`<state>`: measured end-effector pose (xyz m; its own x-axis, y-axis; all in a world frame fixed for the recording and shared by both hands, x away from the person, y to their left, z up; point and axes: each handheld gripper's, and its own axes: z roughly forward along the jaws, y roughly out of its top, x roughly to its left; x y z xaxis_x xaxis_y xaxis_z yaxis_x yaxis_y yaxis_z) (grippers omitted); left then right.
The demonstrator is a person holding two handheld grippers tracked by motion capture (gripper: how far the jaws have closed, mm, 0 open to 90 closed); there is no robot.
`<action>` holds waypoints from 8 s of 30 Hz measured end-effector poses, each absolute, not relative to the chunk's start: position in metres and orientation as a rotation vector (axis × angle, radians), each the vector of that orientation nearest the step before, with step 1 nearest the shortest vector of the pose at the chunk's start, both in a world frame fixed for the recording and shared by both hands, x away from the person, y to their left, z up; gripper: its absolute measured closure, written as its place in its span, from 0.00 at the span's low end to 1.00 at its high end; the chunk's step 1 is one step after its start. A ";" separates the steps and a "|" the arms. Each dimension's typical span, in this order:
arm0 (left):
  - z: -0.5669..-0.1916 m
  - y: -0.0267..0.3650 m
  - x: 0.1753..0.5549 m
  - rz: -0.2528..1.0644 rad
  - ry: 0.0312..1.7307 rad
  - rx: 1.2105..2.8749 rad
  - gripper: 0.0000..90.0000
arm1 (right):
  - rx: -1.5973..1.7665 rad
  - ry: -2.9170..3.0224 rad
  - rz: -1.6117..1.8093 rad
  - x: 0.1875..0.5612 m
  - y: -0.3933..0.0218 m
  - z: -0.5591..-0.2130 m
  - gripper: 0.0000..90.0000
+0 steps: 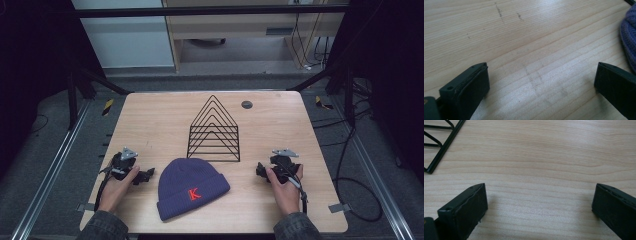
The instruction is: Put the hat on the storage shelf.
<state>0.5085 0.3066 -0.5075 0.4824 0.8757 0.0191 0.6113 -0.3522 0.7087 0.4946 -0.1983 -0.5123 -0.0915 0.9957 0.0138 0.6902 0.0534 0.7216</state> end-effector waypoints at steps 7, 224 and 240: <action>-0.492 0.302 0.505 0.511 1.191 2.093 0.04 | 1.608 1.951 0.895 0.490 -0.198 -0.505 0.10; -0.210 0.191 0.467 0.569 0.523 2.111 0.88 | 0.722 2.488 1.236 0.466 -0.098 -0.328 0.81; -0.181 0.163 0.492 0.631 0.537 2.045 0.88 | 0.802 2.389 1.235 0.492 -0.124 -0.288 0.81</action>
<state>0.4916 0.1634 -0.1806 0.7752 0.5896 0.2267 0.1293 -0.4994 0.8567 0.4920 -0.1237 -0.2884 -0.7854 0.6180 -0.0359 0.3281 0.4647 0.8225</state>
